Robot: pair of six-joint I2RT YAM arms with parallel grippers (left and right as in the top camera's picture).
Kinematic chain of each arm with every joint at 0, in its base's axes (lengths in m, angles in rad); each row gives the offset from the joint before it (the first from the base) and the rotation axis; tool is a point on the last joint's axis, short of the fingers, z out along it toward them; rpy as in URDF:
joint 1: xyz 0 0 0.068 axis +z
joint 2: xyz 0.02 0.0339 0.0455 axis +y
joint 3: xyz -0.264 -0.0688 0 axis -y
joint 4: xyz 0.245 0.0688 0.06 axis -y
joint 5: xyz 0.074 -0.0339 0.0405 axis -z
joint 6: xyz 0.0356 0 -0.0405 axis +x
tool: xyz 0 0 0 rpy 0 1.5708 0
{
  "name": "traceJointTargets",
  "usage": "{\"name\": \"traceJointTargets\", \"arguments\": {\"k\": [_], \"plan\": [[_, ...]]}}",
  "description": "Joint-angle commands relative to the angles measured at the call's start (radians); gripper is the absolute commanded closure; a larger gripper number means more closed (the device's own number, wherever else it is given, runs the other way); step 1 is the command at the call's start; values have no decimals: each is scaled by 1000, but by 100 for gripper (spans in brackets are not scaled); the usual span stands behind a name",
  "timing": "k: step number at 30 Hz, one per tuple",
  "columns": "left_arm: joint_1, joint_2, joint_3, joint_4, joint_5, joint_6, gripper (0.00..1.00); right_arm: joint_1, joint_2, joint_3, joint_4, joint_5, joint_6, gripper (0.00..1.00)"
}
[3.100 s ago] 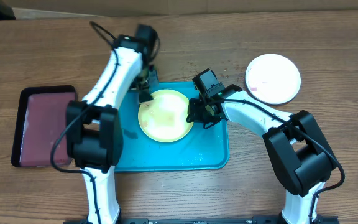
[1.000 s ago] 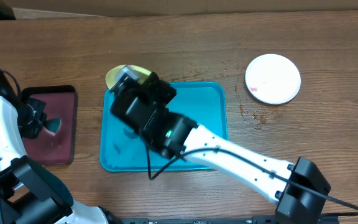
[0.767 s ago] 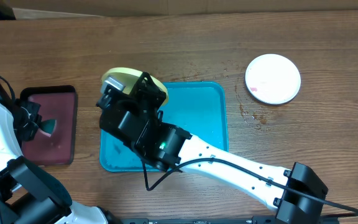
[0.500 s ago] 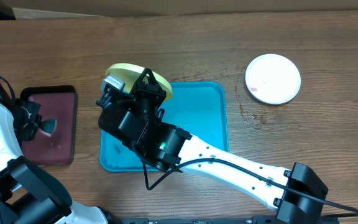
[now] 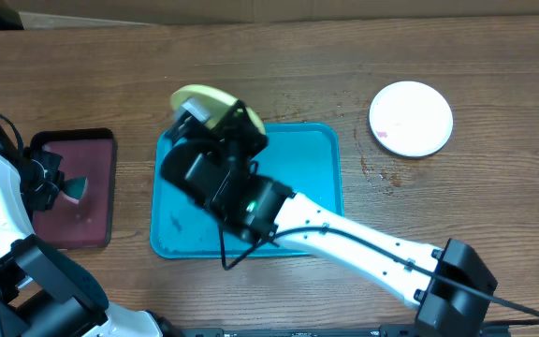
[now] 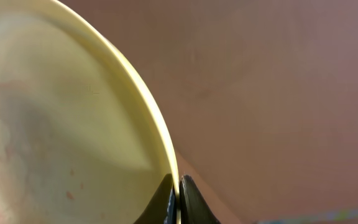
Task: Clean dirty plates on tray and stack at the side
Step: 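Lift the yellow plate with the right gripper and stack it on the pile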
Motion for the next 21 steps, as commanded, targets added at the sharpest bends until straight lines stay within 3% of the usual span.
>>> {"name": "traceJointTargets", "arguments": {"k": [1,4,9,15,21], "plan": [[2,2,-1,3,14,11,96,-107,-32,23,-122,18,462,96],[2,2,-1,4,14,11,96,-239,-33,23,-310,-149,782,95],[2,2,-1,7,14,11,96,-534,-33,21,-429,-566,955,96],[0,2,-1,8,14,11,96,-915,-29,19,-471,-899,991,96],[0,2,-1,8,14,11,96,-1154,-29,-21,-502,-957,991,96]]}}
